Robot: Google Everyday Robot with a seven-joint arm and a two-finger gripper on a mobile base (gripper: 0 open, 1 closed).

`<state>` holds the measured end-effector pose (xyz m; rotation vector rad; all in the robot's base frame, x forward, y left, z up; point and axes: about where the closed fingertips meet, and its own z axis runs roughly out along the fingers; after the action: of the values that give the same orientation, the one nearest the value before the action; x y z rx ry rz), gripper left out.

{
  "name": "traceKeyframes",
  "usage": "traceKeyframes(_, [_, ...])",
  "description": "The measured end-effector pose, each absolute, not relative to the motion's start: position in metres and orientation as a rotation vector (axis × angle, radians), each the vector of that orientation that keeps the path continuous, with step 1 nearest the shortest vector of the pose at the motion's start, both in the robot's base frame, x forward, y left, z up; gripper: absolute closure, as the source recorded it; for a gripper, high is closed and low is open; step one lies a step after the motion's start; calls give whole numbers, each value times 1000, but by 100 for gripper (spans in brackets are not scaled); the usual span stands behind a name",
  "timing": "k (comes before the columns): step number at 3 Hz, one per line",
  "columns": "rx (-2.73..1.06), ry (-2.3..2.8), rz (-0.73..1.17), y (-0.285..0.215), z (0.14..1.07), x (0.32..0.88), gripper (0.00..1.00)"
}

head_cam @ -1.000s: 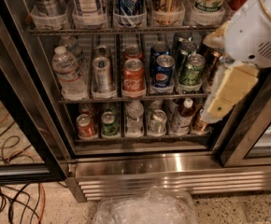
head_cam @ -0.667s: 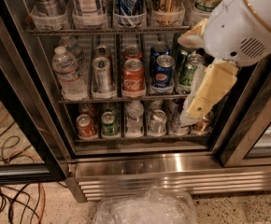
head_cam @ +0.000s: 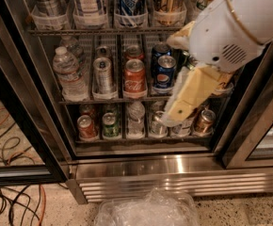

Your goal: Pick blue plastic bottle from top shelf of fridge

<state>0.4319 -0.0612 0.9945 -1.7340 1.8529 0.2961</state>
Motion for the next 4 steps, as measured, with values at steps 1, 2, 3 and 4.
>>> traceKeyframes(1, [-1637, 1779, 405, -9, 990, 436, 0])
traceKeyframes(2, [-1552, 1750, 422, 25, 992, 439, 0])
traceKeyframes(3, [-1473, 1734, 429, 49, 995, 438, 0])
traceKeyframes(4, [-1434, 1707, 483, 73, 995, 436, 0])
